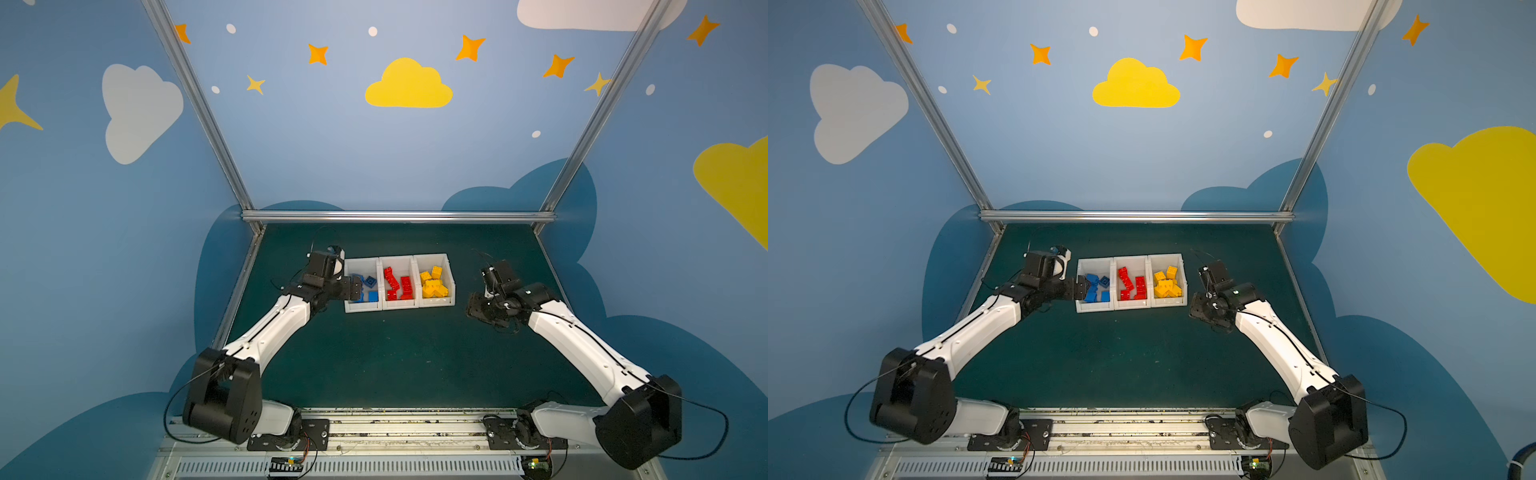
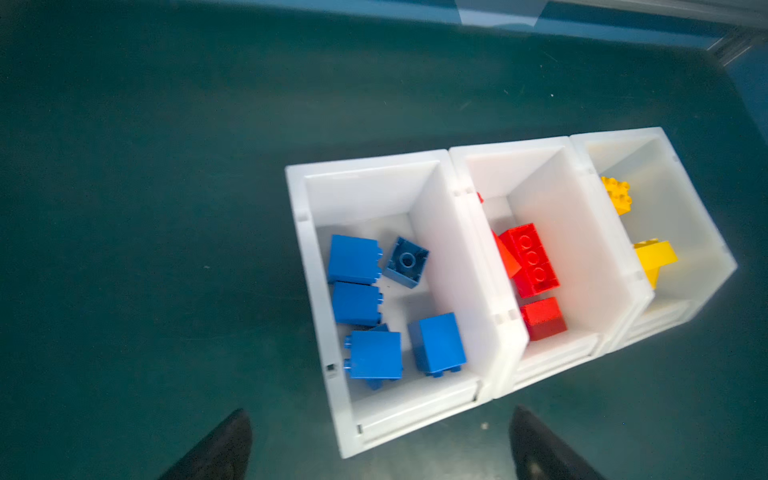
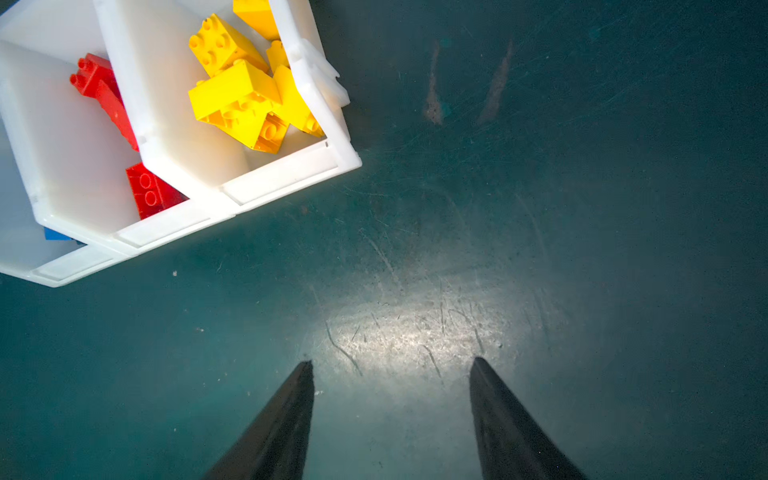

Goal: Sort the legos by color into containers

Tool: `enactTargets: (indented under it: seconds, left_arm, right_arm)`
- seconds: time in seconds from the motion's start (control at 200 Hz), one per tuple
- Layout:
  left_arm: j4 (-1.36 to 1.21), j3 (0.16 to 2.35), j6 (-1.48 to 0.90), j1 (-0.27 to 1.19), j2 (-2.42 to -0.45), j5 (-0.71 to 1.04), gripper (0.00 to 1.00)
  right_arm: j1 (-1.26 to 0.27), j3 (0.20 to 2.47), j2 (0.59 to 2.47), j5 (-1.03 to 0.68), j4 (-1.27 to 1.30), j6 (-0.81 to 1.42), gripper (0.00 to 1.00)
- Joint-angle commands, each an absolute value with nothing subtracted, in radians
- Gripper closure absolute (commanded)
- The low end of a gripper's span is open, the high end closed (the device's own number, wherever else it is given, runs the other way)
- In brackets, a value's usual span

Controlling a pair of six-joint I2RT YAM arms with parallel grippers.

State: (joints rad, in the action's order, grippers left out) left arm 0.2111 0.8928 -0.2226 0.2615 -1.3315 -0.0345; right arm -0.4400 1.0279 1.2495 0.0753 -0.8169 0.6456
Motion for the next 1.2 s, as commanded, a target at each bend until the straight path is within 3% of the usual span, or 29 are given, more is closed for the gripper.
enactTargets:
  seconds: [0.0, 0.25, 0.365, 0.451, 0.526, 0.666, 0.791, 0.861, 0.891, 0.966, 1.026, 1.116, 1.196]
  left_arm:
    - [0.076, 0.799, -0.224, 0.229, -1.235, -0.144, 0.01]
    - [-0.031, 0.617, -0.195, 0.116, -1.101, -0.293, 0.01]
    - [-0.203, 0.498, -0.183, 0.050, -1.089, -0.301, 0.01]
    - [-0.431, 0.379, -0.107, 0.032, -1.121, -0.302, 0.01]
    - [-0.564, 0.325, -0.065, 0.012, -1.190, -0.304, 0.01]
    - [-0.571, 0.401, -0.069, -0.052, -1.322, -0.213, 0.01]
    - [-0.479, 0.478, -0.077, -0.100, -1.375, -0.111, 0.01]
    - [-0.543, 0.446, -0.090, -0.099, -1.360, -0.077, 0.01]
    - [-0.639, 0.396, -0.108, -0.100, -1.354, -0.060, 0.01]
    - [-0.796, 0.320, -0.100, -0.100, -1.381, -0.018, 0.01]
    - [-0.870, 0.314, -0.130, -0.100, -1.429, -0.030, 0.01]
    - [-0.765, 0.391, -0.047, -0.093, -1.486, 0.070, 0.01]
    - [-0.942, 0.362, -0.056, -0.083, -1.572, 0.077, 0.01]
  right_arm:
    - [-0.433, 0.995, 1.193, 0.119, -0.785, 0.607, 0.39]
    - [-0.418, 0.876, 0.967, 0.381, -0.524, 0.300, 0.31]
    - [-0.386, 0.646, 0.828, 0.477, -0.159, 0.100, 0.15]
    - [-0.344, 0.434, 0.786, 0.495, 0.184, 0.006, 0.11]
    - [-0.265, 0.298, 0.839, 0.446, 0.431, 0.015, 0.09]
    - [-0.108, 0.384, 1.084, 0.304, 0.317, 0.140, 0.09]
    - [-0.078, 0.476, 1.296, 0.252, 0.414, 0.122, 0.08]
    - [-0.062, 0.498, 1.428, 0.203, 0.479, 0.118, 0.07]
    - [-0.068, 0.468, 1.479, 0.213, 0.610, 0.047, 0.02]
    - [-0.071, 0.421, 1.474, 0.216, 0.705, 0.056, 0.01]
    - [-0.062, 0.446, 1.454, 0.212, 0.609, 0.072, 0.02]
    - [-0.058, 0.495, 1.447, 0.220, 0.493, 0.126, 0.01]
    - [-0.059, 0.499, 1.447, 0.222, 0.491, 0.128, 0.01]
